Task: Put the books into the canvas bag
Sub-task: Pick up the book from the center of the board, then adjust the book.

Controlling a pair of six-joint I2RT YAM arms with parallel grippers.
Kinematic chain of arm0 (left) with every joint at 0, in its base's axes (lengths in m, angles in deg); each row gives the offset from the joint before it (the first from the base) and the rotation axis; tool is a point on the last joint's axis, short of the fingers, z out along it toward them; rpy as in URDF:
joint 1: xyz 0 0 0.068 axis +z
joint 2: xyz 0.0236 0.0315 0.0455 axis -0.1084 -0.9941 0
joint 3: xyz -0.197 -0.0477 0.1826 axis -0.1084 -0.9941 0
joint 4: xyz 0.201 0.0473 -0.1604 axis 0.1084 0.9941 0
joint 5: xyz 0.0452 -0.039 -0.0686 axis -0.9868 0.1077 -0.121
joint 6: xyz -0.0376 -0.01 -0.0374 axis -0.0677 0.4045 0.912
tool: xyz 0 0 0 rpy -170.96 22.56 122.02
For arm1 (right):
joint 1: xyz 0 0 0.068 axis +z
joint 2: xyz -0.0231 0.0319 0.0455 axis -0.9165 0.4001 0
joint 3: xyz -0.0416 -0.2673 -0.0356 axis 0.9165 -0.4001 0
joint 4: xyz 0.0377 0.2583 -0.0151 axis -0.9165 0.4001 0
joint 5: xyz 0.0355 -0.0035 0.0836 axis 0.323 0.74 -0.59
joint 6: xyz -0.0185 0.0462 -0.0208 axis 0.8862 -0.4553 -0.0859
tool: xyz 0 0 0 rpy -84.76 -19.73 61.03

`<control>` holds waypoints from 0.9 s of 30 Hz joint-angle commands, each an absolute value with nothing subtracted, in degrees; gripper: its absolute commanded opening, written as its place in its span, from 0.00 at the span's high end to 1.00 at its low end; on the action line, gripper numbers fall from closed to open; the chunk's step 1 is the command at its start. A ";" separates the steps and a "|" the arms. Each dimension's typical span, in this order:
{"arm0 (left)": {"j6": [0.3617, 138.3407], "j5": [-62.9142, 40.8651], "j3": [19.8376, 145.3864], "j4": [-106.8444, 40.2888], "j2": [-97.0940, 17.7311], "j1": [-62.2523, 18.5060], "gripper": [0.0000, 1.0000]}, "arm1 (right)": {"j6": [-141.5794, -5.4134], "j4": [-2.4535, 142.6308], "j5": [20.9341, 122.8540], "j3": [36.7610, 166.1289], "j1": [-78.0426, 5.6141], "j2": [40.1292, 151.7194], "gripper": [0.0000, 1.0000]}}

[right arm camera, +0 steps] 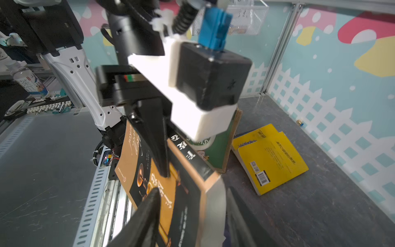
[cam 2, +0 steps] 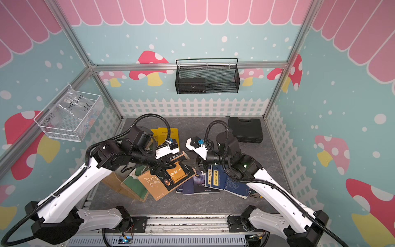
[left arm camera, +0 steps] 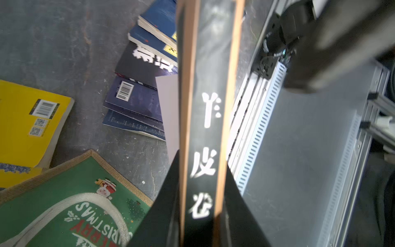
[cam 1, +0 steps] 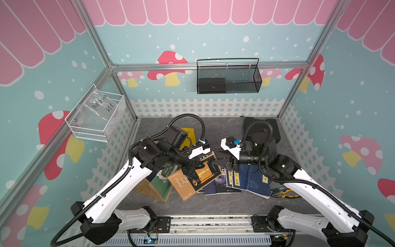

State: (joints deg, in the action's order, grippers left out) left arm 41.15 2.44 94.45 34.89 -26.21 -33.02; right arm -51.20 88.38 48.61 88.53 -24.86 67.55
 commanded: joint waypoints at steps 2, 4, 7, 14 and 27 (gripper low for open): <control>46.80 8.17 89.95 22.98 -17.51 -26.68 1.00 | -51.47 84.06 45.59 84.19 -25.09 65.78 0.36; 49.07 9.02 88.59 19.93 -15.67 -23.46 1.00 | -53.26 82.88 47.43 82.75 -25.15 64.89 0.33; 52.87 11.78 85.37 13.60 -11.95 -18.85 1.00 | -57.62 79.70 51.80 79.91 -25.80 62.76 0.24; 65.11 34.15 78.77 -2.62 -8.46 -8.43 1.00 | -67.78 62.42 44.87 69.80 -30.74 61.41 0.17; 110.57 57.05 65.71 -63.58 -11.16 -5.05 1.00 | -94.03 6.22 11.67 58.25 -39.26 69.52 0.15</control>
State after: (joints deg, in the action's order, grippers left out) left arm 98.81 52.19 65.82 -45.83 -11.12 -4.65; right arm -83.88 25.96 20.04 58.01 -39.06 67.22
